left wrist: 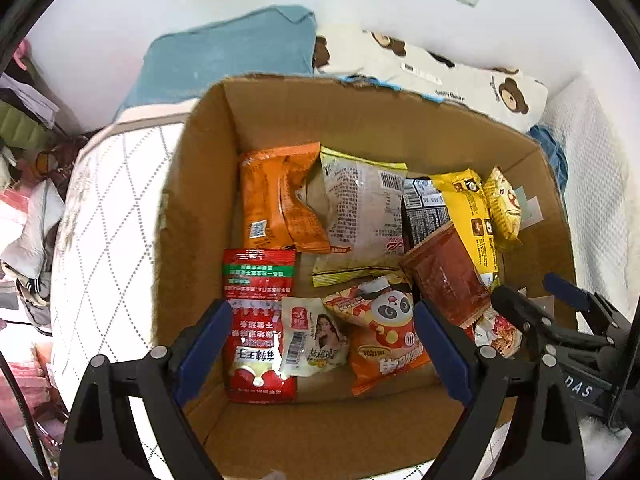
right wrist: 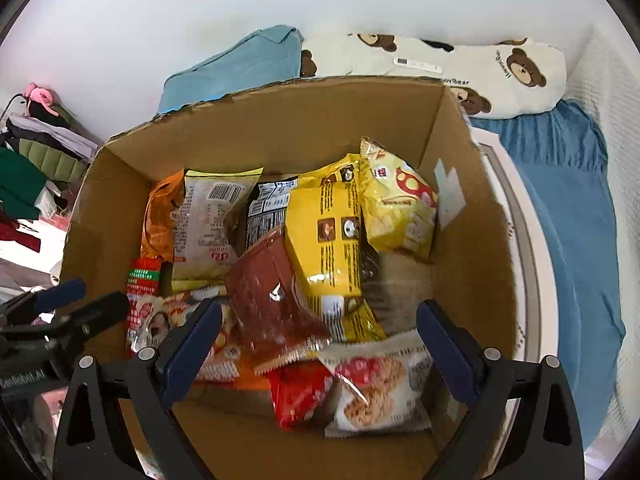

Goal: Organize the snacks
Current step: 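Carry both packets into the cardboard box and release them, then move both open grippers back over the Franzzi pack and candy bag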

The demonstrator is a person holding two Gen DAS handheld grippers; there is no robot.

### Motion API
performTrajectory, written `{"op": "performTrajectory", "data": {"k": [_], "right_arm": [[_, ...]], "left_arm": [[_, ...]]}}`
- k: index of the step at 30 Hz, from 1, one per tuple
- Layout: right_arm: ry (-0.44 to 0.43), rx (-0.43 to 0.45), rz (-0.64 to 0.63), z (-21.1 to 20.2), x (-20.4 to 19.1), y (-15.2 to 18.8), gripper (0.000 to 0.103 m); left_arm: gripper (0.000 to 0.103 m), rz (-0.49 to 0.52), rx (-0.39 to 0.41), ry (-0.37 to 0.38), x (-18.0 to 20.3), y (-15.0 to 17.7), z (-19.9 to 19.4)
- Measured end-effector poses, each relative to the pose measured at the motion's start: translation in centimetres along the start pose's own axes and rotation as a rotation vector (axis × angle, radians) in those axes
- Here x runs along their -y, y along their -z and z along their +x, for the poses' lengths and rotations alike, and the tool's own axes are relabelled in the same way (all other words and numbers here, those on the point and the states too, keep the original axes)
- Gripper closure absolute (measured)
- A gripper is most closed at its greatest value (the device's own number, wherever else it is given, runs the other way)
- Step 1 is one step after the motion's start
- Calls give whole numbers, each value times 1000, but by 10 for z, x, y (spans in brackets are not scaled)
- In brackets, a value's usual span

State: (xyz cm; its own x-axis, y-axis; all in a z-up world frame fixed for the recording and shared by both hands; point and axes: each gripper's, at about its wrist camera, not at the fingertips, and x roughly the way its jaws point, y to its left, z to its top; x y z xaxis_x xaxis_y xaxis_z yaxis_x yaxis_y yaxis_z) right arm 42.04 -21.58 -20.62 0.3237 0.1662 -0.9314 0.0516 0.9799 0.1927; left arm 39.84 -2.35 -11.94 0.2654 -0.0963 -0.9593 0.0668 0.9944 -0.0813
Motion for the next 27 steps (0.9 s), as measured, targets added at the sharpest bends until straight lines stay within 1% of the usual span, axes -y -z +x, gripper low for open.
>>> {"op": "performTrajectory", "data": {"k": [4, 11, 13, 21, 27], "right_arm": [[-1, 34, -8, -17, -1, 15, 3], [14, 122, -26, -57, -4, 45, 3], [19, 146, -31, -68, -6, 53, 3], [29, 239, -60, -115, -12, 83, 3], [23, 316, -66, -153, -18, 105, 3]], "left_arm": [[10, -4, 84, -23, -2, 16, -20], [10, -12, 189, -38, 4, 37, -47], [10, -9, 228, -38, 5, 46, -61], [10, 3, 333, -35, 10, 78, -102], [10, 25, 385, -33, 16, 100, -127]]}}
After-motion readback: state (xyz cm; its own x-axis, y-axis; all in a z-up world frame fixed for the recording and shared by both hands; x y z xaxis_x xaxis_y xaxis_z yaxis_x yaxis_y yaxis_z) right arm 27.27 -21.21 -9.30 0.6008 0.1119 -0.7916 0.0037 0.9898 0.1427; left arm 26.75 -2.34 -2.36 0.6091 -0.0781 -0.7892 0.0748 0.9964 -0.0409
